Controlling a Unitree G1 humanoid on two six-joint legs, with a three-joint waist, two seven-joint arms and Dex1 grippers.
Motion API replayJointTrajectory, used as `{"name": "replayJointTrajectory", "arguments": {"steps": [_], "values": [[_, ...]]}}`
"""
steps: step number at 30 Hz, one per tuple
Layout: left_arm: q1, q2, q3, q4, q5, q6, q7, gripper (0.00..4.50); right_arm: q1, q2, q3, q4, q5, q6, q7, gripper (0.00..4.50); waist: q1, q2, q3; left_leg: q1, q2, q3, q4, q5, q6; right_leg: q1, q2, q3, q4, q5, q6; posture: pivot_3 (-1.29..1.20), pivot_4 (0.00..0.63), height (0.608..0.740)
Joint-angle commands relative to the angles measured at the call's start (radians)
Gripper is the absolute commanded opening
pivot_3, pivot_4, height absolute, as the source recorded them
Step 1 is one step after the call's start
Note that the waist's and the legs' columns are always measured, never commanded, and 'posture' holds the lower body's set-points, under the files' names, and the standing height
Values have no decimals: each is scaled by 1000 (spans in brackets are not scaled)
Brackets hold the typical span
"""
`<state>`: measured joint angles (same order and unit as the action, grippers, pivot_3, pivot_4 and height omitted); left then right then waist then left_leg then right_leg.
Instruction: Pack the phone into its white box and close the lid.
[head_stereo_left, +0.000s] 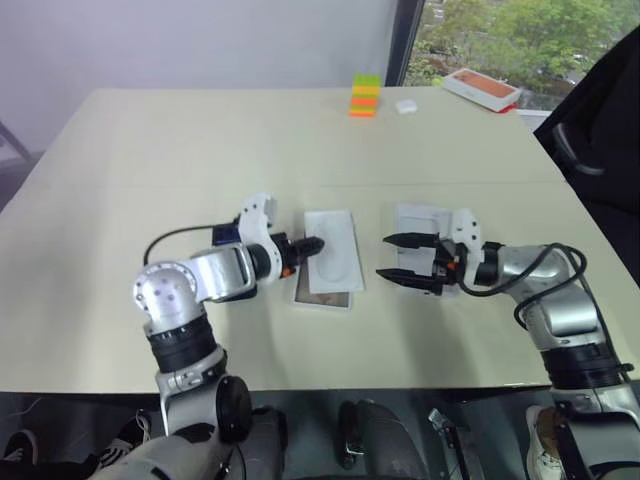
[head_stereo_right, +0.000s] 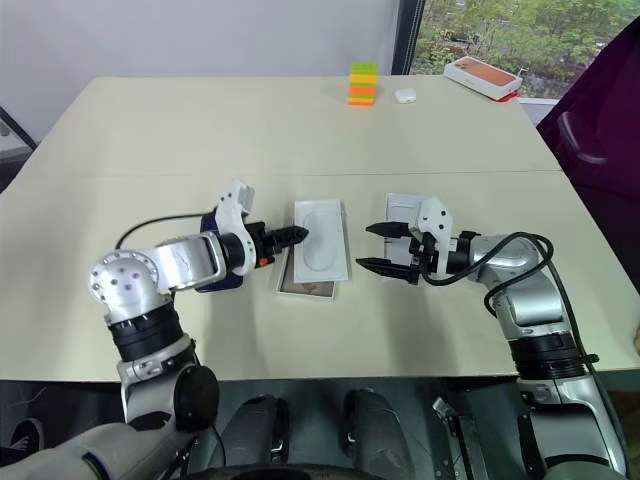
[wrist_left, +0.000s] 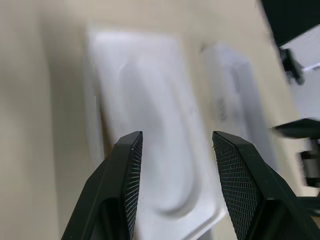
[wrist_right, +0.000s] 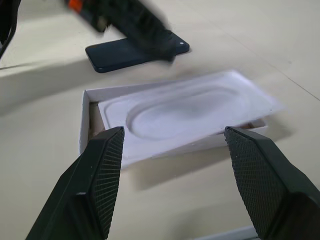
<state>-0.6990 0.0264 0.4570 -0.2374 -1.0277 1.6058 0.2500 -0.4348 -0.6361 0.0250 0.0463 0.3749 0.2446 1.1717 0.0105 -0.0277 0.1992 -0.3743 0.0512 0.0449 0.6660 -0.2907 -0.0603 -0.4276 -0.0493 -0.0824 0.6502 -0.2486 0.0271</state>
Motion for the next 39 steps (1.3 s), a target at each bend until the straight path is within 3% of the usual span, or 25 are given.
{"name": "replayJointTrajectory", "arguments": {"steps": [1, 6, 11, 14, 19, 21, 23, 27, 39], "values": [[33, 30, -37, -19, -44, 9, -28, 2322, -24, 6, -10, -12, 5, -14, -8, 3365, 0, 0, 0, 0, 0, 0, 0, 1, -1, 0, 0, 0, 0, 0, 0, 0, 150, 740], [31, 136, -67, -81, -20, -42, -131, 2322, -47, 21, -9, 18, -20, -24, -49, 3365, 0, 0, 0, 0, 0, 0, 0, 1, -2, 0, 0, 0, 0, 0, 0, 0, 150, 740], [119, 402, -213, -207, 115, -359, -453, 2322, -121, 87, 21, 6, -59, 31, -163, 3365, -9, 1, 0, 1, 1, 0, -1, 3, -5, -1, 1, 0, 2, 0, 0, 0, 150, 740], [202, 500, -247, -196, 170, -504, -615, 2391, -150, 122, 48, -15, -85, 71, -220, 2506, -18, 2, 0, 1, 1, 0, -2, 3, -5, -1, 1, 0, 2, 0, -1, 0, 150, 740], [379, 672, -279, -190, 276, -762, -930, 2391, -149, 168, 138, -90, -162, 100, -297, 46, -21, 2, 0, -1, 1, 0, -2, 2, -4, -2, 0, 0, 1, 0, -1, 0, 150, 740], [458, 715, -277, -176, 311, -881, -1059, 2391, -140, 174, 193, -95, -232, 69, -329, 46, -21, 2, 0, -1, 1, 1, -2, -1, 2, -2, 0, 0, 0, 0, -1, 0, 150, 740], [507, 684, -234, -165, 312, -990, -1109, 2391, -131, 168, 246, -95, -288, 44, -332, 46, -19, 2, 0, -1, 1, 1, -2, -2, 4, -2, 0, 0, -1, 0, -1, 0, 150, 740], [557, 716, -221, -116, 301, -995, -1179, 2391, -146, 163, 315, -60, -370, 5, -328, 46, -20, 2, 0, -2, 1, 1, -1, -3, 6, -2, 0, 0, -1, 0, -1, 0, 150, 740], [599, 707, -216, -95, 365, -1077, -1169, 2391, -126, 146, 408, -33, -447, -34, -228, 46, -21, 2, 0, -2, 1, 1, -1, -4, 7, -3, 0, 0, -1, 0, -1, 0, 150, 740]]}}
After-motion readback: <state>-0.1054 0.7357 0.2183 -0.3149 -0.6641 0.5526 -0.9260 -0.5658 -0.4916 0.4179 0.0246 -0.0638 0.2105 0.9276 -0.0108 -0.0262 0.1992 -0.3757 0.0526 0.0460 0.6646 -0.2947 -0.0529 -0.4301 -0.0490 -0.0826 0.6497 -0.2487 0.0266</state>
